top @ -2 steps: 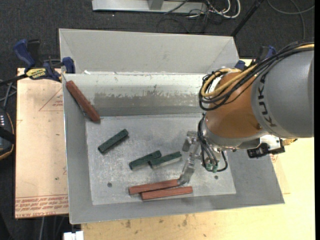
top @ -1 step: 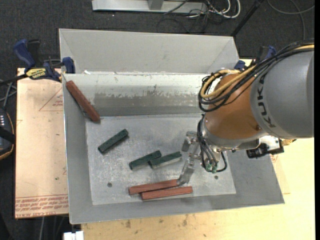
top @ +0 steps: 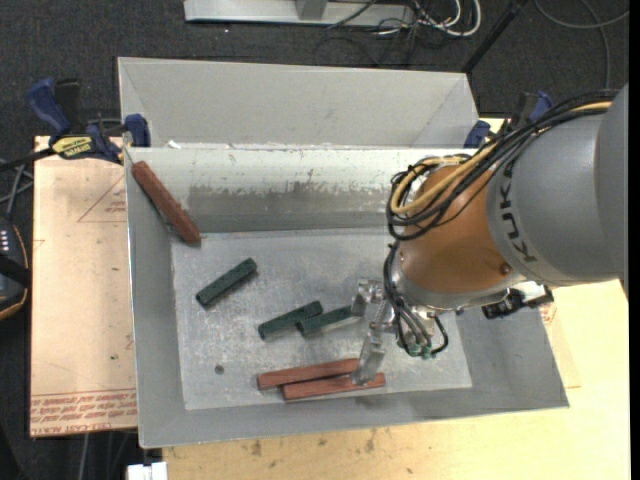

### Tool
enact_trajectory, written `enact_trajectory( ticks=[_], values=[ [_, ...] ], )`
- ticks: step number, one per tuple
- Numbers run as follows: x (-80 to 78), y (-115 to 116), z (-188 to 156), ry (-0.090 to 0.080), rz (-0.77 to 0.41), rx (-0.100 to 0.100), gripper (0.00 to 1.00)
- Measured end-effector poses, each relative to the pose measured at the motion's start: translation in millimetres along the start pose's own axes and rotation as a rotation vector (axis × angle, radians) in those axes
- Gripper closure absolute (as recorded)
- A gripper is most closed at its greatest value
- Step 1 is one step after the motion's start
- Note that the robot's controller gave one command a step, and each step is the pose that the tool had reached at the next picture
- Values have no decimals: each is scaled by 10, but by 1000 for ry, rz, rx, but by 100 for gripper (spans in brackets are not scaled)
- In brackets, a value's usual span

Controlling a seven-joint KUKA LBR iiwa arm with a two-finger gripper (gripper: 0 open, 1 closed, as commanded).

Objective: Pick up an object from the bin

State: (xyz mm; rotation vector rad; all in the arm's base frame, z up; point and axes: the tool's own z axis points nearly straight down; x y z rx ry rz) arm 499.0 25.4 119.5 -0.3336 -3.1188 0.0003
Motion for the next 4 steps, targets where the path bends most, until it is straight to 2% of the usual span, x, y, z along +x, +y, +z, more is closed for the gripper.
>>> enact_trajectory(
  ticks=[1,2,3,4],
  values=[
    [-15,-12,463,-4,-224,-2,100],
    [-15,-12,463,-4,-224,-2,100],
    [53,-30,12,1,-224,0,100],
    [-15,-124,-351,-10,-227,-2,100]
  ],
)
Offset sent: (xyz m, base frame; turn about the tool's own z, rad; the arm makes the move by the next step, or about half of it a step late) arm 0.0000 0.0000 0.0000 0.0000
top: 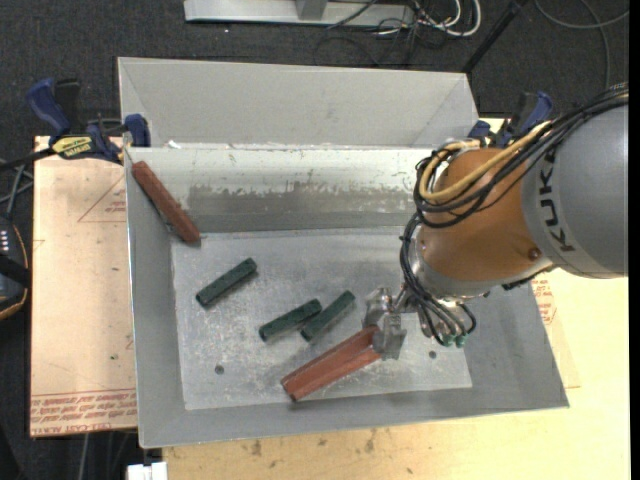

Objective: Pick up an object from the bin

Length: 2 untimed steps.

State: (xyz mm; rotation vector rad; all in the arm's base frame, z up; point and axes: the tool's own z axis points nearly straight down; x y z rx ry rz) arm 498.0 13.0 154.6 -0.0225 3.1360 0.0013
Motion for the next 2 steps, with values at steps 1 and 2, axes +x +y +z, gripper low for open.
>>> enact_trajectory(
  ticks=[1,2],
  values=[
    [-211,325,-313,5,56,0,100],
    [-148,707,-95,-3,83,-1,100]
  ],
)
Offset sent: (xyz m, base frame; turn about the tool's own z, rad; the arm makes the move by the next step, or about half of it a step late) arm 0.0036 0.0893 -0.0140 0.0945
